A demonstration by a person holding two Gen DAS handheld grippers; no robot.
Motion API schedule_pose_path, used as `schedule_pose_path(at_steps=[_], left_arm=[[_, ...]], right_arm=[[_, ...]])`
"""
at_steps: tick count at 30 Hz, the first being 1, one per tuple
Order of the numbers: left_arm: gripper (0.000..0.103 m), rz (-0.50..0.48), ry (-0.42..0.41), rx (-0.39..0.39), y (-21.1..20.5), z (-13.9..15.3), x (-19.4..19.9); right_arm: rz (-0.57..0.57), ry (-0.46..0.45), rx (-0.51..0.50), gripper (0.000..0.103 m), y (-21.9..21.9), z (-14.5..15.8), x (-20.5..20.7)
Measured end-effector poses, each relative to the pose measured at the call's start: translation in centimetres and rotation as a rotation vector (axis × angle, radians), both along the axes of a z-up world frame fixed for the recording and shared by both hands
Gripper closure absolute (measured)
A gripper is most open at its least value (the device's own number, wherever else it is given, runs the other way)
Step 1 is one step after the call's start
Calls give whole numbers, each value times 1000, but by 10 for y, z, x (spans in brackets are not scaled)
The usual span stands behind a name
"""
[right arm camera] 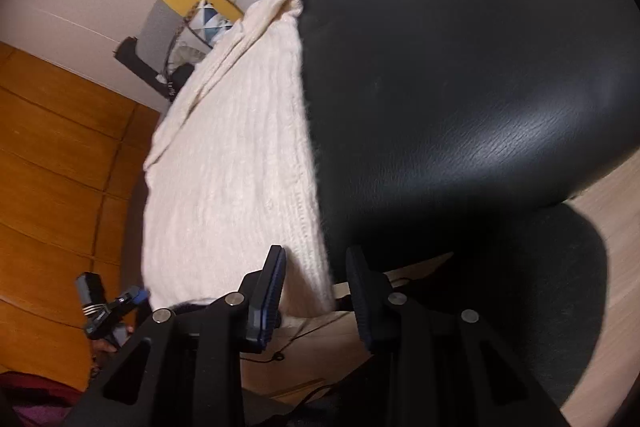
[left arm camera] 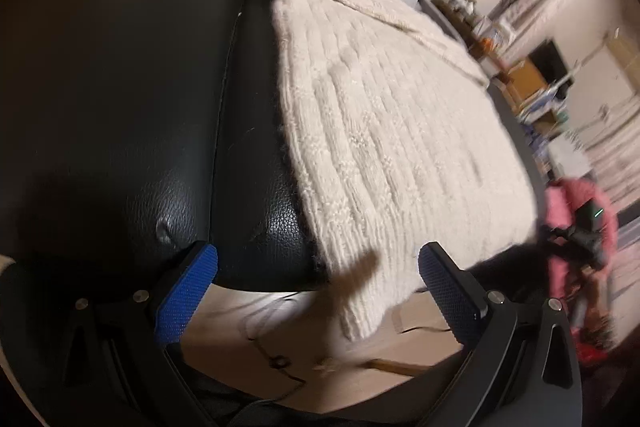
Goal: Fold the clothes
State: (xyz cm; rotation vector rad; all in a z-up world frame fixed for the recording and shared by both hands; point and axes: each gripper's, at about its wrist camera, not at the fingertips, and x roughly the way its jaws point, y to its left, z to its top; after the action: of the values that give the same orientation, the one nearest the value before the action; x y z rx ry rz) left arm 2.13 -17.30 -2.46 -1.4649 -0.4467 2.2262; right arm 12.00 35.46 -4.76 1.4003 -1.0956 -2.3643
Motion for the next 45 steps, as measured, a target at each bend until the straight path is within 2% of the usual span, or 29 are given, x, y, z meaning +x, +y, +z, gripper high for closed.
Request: schedule_pose_path(at_steps=[3,6,10,13,17,19,20,22,24,26,28,29,32,34,36,38,40,42,43,45], left_arm=[[1,27,-41,68,-8,-2,-3],[1,25,-71,111,-12,-4,-3],[1,25,-90,156,-16,-6,-1],[1,27,-95,162,-18,-6,1],[1,4,-102,140,-14,-7,2],[1,16,-104,137,-12,-5,2],[1,25,-106,138,-12,-4,3],[1,47,-40,151,-8,10,8],[1,16,85,72,13,32,12],[1,-41,205,-34,40,51,15],[1,-138,264,-139,76,57,14],[1,-188,262,-180,97,56,13],[1,-312,250,-259,148,51,17],[1,-400,272,-365,185,46,25],[1,-439,302,-429,212,42,27],[1,-431,290,-429,221,37,22],[1,-411,267,-419,226,29,18],[1,-385,255,-427,231,18,16],[1,-375,262,-431,232,16,17],[12,-360,302,-439,232,16,22]], right_arm=[[15,-3,-65,69,-3,-5,-9],[38,-5,-65,65,-8,-5,-12],[61,-2,-85,65,-14,-4,-18],[74,-4,-146,65,-20,-7,-24],[91,-11,-140,66,-26,-6,-32],[60,-11,-36,68,-27,7,-32],[46,2,64,67,-30,18,-31],[60,66,326,65,-47,48,-28],[175,168,503,65,-79,72,-26],[346,252,617,65,-122,84,-25],[476,284,699,66,-160,82,-26],[512,282,726,66,-175,78,-28],[549,241,749,66,-202,60,-34],[544,230,738,67,-210,53,-33],[546,225,748,69,-211,45,-32],[532,197,817,72,-215,36,-35],[518,196,820,77,-214,33,-35],[499,205,809,92,-212,32,-36],[491,207,797,95,-209,31,-36],[479,204,754,97,-200,33,-35]])
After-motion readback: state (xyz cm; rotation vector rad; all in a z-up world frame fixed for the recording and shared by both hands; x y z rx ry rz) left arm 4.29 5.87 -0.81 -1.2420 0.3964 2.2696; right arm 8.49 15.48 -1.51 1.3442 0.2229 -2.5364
